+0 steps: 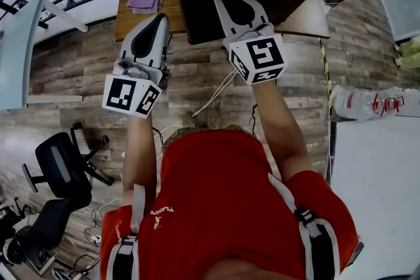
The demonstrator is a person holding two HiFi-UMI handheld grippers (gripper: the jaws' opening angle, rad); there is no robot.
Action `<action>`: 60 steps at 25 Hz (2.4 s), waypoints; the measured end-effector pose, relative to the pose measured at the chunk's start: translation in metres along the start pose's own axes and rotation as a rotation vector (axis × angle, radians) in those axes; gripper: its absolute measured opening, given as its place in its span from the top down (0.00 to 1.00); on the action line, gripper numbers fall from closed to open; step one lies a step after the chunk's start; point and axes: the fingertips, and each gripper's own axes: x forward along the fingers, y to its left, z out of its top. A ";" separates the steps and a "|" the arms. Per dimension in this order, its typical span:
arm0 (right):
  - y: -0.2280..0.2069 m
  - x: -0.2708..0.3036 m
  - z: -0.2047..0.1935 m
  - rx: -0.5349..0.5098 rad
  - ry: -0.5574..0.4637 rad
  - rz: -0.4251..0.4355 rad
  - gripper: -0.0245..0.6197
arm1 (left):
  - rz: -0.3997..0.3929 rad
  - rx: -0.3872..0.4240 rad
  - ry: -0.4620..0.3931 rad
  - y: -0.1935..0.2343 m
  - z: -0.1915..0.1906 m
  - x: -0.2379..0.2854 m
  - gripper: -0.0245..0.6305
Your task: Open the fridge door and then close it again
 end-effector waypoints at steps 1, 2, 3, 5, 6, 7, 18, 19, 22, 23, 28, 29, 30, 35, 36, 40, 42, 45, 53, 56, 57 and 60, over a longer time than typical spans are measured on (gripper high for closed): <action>-0.001 0.004 -0.001 0.000 0.003 -0.008 0.89 | -0.004 -0.001 0.001 0.003 0.000 0.002 0.95; -0.003 0.007 -0.001 -0.002 0.005 -0.016 0.90 | -0.009 -0.003 0.001 0.006 0.001 0.004 0.95; -0.005 0.011 -0.001 -0.004 0.008 -0.023 0.90 | -0.015 -0.003 0.001 0.008 0.002 0.007 0.95; -0.010 0.019 -0.003 -0.003 0.015 -0.038 0.91 | -0.025 -0.003 0.004 0.013 0.001 0.012 0.95; -0.012 0.022 -0.004 0.000 0.017 -0.045 0.91 | -0.029 -0.002 0.007 0.014 0.001 0.014 0.95; -0.014 0.026 -0.005 0.002 0.020 -0.053 0.91 | -0.033 -0.002 0.009 0.016 0.000 0.015 0.95; -0.038 0.055 -0.018 0.007 0.058 -0.112 0.92 | -0.057 -0.029 0.008 0.039 -0.010 0.036 0.95; -0.040 0.055 -0.018 0.006 0.061 -0.115 0.92 | -0.060 -0.031 0.007 0.040 -0.010 0.039 0.95; -0.046 0.058 -0.019 0.003 0.067 -0.126 0.92 | -0.067 -0.035 0.002 0.041 -0.009 0.045 0.95; -0.047 0.058 -0.019 0.002 0.067 -0.126 0.92 | -0.069 -0.036 0.002 0.042 -0.010 0.046 0.95; -0.044 0.058 -0.020 -0.001 0.070 -0.117 0.92 | -0.081 -0.037 0.005 0.043 -0.010 0.050 0.95; -0.043 0.057 -0.020 0.000 0.070 -0.111 0.92 | -0.084 -0.037 0.005 0.043 -0.010 0.051 0.95; -0.041 0.056 -0.021 0.000 0.071 -0.104 0.92 | -0.088 -0.037 0.006 0.042 -0.011 0.051 0.95; -0.027 0.047 -0.019 0.002 0.067 -0.059 0.92 | -0.099 -0.039 0.014 0.039 -0.013 0.050 0.95; -0.023 0.045 -0.017 0.003 0.062 -0.045 0.92 | -0.102 -0.038 0.014 0.037 -0.013 0.050 0.95; 0.002 0.030 -0.007 0.023 0.023 0.025 0.92 | -0.116 -0.037 0.013 0.028 -0.010 0.046 0.95; 0.017 0.023 -0.002 0.029 0.002 0.064 0.92 | -0.125 -0.037 0.013 0.023 -0.010 0.043 0.95; 0.039 0.013 0.004 0.031 -0.023 0.117 0.92 | -0.138 -0.034 0.010 0.014 -0.007 0.038 0.95; 0.065 -0.003 0.015 0.047 -0.055 0.157 0.92 | -0.163 -0.028 0.005 -0.001 -0.003 0.028 0.95; 0.066 -0.009 0.015 0.047 -0.053 0.152 0.92 | -0.163 -0.032 0.004 -0.005 -0.003 0.024 0.95; 0.066 -0.011 0.014 0.047 -0.050 0.149 0.92 | -0.162 -0.032 0.005 -0.006 -0.003 0.023 0.95; 0.064 -0.014 0.013 0.047 -0.044 0.142 0.92 | -0.163 -0.029 0.005 -0.007 -0.002 0.022 0.95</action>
